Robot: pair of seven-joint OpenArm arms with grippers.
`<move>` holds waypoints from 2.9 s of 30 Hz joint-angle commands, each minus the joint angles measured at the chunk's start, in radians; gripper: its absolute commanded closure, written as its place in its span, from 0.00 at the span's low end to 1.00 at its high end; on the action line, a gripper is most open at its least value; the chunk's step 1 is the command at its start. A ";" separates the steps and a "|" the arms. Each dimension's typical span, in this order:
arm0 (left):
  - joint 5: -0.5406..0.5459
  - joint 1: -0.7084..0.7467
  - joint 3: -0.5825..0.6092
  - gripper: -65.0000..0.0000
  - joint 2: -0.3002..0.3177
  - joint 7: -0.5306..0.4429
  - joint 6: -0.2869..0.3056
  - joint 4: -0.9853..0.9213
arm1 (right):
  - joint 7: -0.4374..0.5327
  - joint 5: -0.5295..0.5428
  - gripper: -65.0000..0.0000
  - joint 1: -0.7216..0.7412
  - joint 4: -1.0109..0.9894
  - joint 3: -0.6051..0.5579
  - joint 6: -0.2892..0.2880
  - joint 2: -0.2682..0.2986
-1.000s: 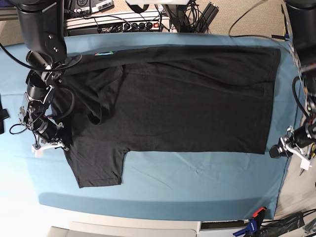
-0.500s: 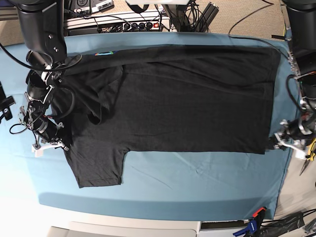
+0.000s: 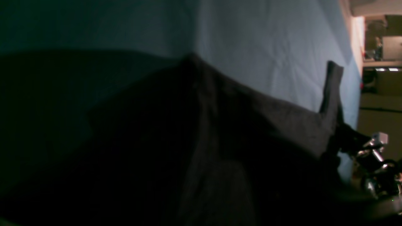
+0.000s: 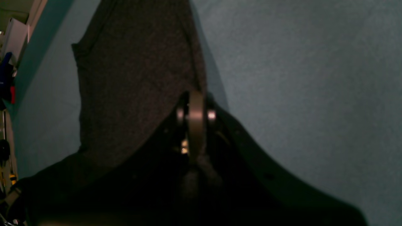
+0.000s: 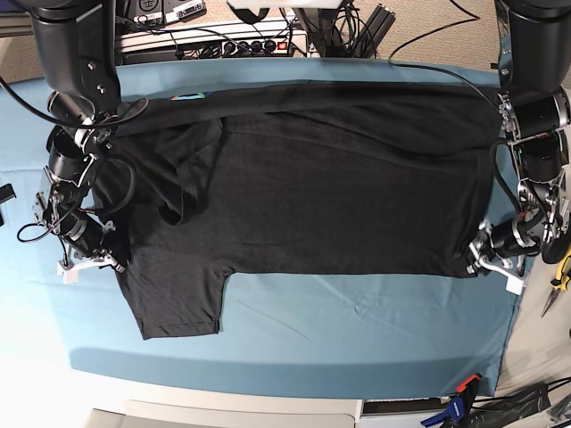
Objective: Fold the T-shirt properly
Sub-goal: 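Reach the left gripper to the opposite hem corner and grasp it, then lift the hem edge with both grippers and fold it over the shirt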
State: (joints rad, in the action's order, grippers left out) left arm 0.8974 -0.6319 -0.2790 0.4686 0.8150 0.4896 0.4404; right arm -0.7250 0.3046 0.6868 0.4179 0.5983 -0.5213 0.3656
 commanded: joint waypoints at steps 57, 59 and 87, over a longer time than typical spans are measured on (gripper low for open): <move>0.586 -0.024 -0.002 1.00 0.274 0.555 0.209 0.014 | -0.459 0.563 1.00 -0.331 0.637 -0.315 -0.177 0.177; 0.586 -0.011 -0.002 1.00 0.278 0.557 0.209 0.016 | -0.466 0.579 1.00 -0.352 0.648 -0.315 -0.177 0.183; 0.586 0.254 -0.003 1.00 0.294 0.577 0.188 0.217 | -0.671 0.989 1.00 -0.548 0.658 -0.034 -0.177 0.249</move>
State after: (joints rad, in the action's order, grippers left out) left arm 1.4567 -0.3576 -0.2768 0.7300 1.3956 0.6754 0.6422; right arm -1.4132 1.2690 0.1257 1.0595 0.5571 -0.6857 0.5816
